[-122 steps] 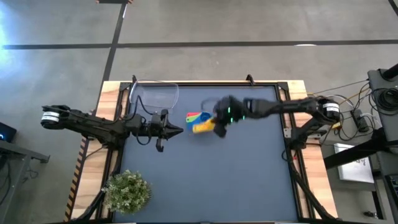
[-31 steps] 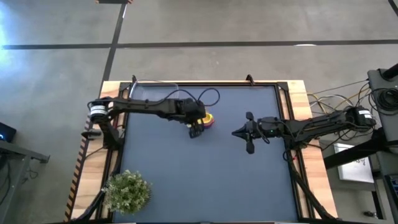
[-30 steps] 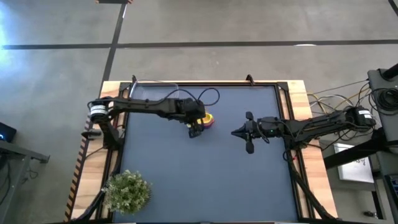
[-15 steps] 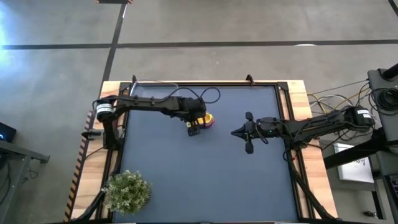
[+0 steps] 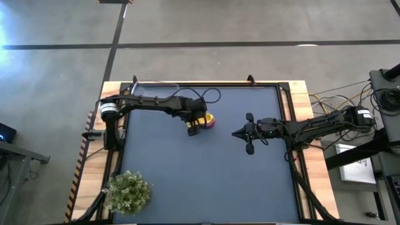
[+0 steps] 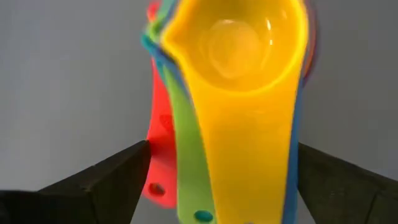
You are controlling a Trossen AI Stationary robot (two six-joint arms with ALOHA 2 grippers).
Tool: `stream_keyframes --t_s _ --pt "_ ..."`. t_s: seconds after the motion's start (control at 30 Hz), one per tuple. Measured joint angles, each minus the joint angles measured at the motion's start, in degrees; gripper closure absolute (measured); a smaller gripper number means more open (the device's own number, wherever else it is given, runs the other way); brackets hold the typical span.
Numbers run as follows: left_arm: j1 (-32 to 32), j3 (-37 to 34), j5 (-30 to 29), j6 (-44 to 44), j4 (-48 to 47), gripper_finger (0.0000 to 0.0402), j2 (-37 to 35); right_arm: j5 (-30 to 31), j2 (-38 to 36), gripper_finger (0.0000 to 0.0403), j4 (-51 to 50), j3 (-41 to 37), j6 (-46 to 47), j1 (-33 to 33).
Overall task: Nest measuring cups in basket
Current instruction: Put the nested measuring cups into the transparent bin
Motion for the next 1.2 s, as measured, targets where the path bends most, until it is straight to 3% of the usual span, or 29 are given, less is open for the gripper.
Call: stream_keyframes --t_s 0.27,0.63,1.2 --pt "0.1 3.3 1.9 2.4 -3.2 0.008 5.0 0.0 0.0 0.0394 0.1 0.0 0.1 0.0" --pt "0.2 6.3 2.0 3.8 -5.2 0.0134 5.5 0.0 0.0 0.0394 0.0 0.0 0.1 0.0" --pt "-1.3 14.7 1.8 5.5 -9.9 0.0139 5.2 0.0 0.0 0.0394 -0.2 0.0 0.1 0.0"
